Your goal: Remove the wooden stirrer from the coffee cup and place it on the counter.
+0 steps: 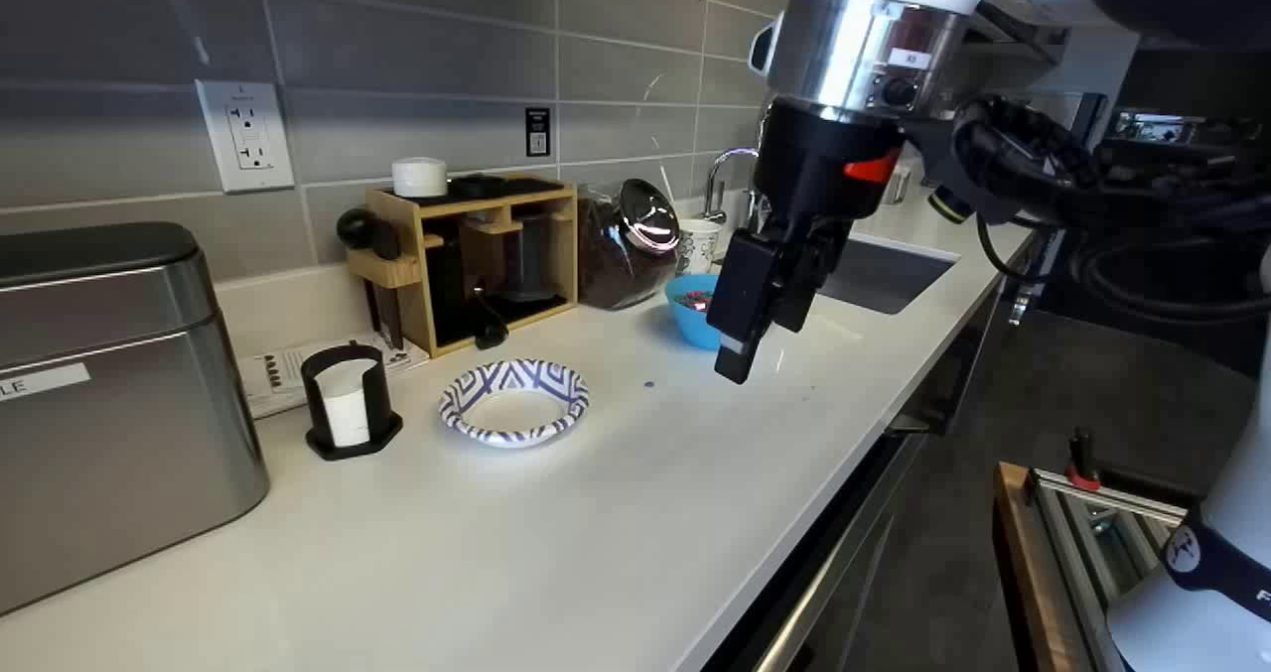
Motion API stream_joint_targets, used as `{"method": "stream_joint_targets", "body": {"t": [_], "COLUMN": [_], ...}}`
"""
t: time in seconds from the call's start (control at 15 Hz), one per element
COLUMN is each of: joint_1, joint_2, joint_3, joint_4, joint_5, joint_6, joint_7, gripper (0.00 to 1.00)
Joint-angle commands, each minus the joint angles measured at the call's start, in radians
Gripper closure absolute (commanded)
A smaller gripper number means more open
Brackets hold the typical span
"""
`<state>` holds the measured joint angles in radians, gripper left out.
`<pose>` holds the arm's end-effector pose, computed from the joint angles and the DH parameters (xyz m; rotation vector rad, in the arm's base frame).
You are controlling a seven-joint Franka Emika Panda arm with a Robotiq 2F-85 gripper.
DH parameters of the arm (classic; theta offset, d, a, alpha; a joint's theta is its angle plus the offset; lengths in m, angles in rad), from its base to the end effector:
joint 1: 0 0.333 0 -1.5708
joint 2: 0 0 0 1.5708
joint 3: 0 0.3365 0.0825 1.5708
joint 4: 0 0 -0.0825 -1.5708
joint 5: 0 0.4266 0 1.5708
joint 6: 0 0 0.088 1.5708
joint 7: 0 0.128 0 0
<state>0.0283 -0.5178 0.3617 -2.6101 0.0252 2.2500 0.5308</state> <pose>0.3956 0.1564 0.3994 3.0301 -0.2857 0.2808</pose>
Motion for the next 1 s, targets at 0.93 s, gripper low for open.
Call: {"method": "stream_joint_targets", "body": {"t": [0.93], "joint_1": [-0.04], "joint_2": [-0.001], "joint_3": [-0.148], "joint_4": [0.016], "joint_5": [-0.021], "joint_6": [0.063], "joint_7": [-0.067], "gripper": [0.0]}}
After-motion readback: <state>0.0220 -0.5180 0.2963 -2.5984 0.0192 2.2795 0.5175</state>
